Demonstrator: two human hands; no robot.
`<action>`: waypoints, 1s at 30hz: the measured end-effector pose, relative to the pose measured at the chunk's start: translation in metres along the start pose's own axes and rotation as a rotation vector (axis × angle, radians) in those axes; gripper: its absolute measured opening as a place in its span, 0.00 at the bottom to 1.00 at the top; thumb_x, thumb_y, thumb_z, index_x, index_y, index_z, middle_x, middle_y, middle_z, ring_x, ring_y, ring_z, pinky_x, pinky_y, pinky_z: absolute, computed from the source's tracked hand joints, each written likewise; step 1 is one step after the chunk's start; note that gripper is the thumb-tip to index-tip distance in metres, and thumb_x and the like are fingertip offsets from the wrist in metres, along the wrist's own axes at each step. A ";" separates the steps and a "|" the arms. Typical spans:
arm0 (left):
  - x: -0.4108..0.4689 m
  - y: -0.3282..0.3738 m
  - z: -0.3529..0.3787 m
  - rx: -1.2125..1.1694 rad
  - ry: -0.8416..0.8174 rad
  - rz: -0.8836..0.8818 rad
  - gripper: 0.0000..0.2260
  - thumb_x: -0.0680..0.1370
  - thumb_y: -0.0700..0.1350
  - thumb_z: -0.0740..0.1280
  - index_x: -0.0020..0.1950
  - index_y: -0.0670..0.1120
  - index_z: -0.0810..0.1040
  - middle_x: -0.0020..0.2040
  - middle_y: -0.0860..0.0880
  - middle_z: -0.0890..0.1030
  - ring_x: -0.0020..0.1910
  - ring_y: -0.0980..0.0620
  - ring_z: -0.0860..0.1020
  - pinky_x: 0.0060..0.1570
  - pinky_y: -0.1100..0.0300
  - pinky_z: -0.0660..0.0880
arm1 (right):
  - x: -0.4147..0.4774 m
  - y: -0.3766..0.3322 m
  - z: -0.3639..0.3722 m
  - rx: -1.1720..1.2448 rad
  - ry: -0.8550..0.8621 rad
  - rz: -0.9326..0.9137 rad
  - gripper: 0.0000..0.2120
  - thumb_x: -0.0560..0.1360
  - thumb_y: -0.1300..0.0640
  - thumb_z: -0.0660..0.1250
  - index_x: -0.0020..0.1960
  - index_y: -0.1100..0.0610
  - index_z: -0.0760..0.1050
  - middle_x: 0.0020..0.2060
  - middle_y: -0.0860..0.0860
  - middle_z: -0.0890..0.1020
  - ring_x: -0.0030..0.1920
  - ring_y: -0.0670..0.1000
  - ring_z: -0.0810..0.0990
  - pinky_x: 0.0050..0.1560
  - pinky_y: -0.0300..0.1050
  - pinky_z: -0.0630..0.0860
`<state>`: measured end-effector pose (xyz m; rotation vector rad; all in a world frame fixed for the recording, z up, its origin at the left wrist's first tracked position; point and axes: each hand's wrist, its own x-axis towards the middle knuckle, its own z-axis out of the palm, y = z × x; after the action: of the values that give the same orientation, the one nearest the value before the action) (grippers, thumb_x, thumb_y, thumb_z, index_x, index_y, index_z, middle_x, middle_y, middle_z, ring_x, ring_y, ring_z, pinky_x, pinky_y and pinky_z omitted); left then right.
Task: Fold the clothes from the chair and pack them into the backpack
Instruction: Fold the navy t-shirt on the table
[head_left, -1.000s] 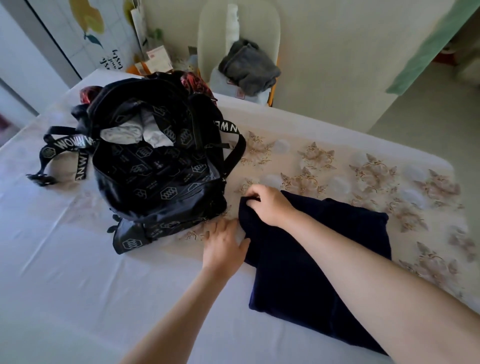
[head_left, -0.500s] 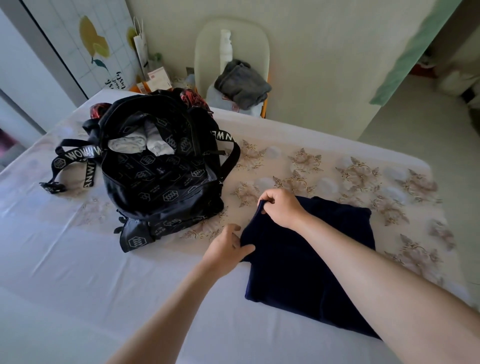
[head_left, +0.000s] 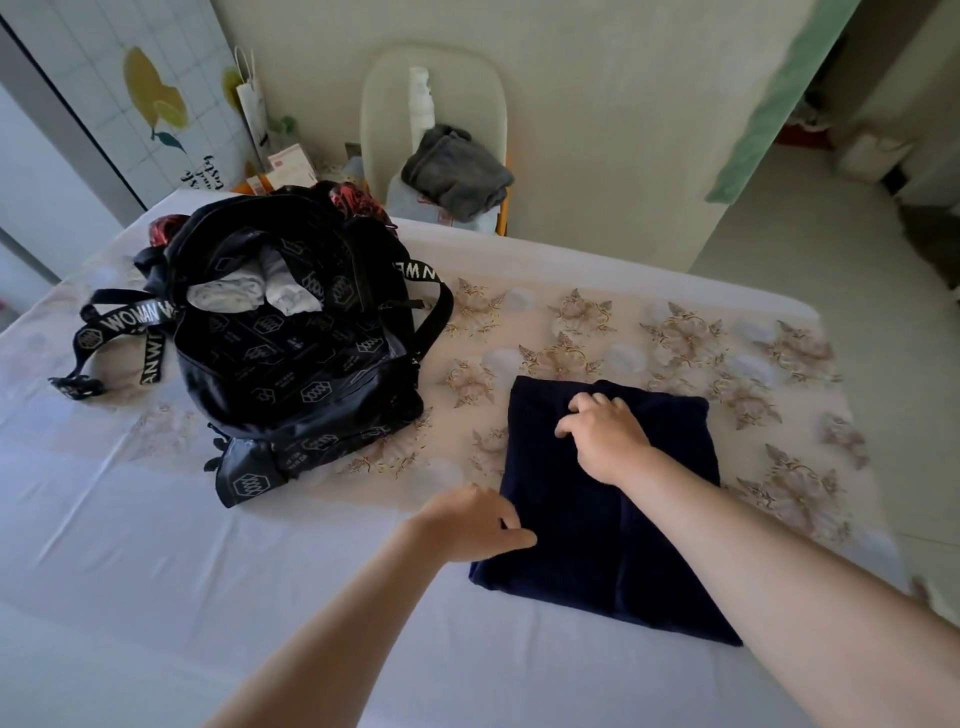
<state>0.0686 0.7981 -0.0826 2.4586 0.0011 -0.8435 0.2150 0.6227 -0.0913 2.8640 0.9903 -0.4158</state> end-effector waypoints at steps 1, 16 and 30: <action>0.003 0.001 0.002 -0.023 -0.007 -0.021 0.16 0.78 0.60 0.61 0.46 0.52 0.82 0.43 0.55 0.83 0.43 0.54 0.80 0.45 0.57 0.77 | 0.000 -0.005 0.001 -0.004 0.066 -0.029 0.23 0.76 0.66 0.61 0.66 0.47 0.76 0.64 0.50 0.71 0.64 0.54 0.70 0.65 0.48 0.65; 0.039 -0.017 0.017 -0.081 0.381 -0.146 0.21 0.73 0.51 0.68 0.64 0.48 0.72 0.55 0.47 0.79 0.55 0.45 0.77 0.45 0.57 0.72 | 0.047 -0.042 0.009 -0.132 0.021 -0.455 0.25 0.77 0.70 0.59 0.70 0.52 0.72 0.63 0.53 0.74 0.52 0.57 0.77 0.55 0.53 0.74; 0.040 0.070 -0.035 0.002 0.044 -0.069 0.11 0.74 0.50 0.65 0.48 0.44 0.76 0.41 0.46 0.81 0.37 0.47 0.79 0.34 0.59 0.72 | -0.027 0.056 -0.023 0.270 0.162 -0.165 0.08 0.70 0.71 0.61 0.46 0.61 0.73 0.52 0.58 0.81 0.48 0.64 0.80 0.45 0.58 0.76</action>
<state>0.1326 0.7484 -0.0486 2.4906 0.1023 -0.8189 0.2347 0.5662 -0.0622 3.1076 1.2968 -0.3593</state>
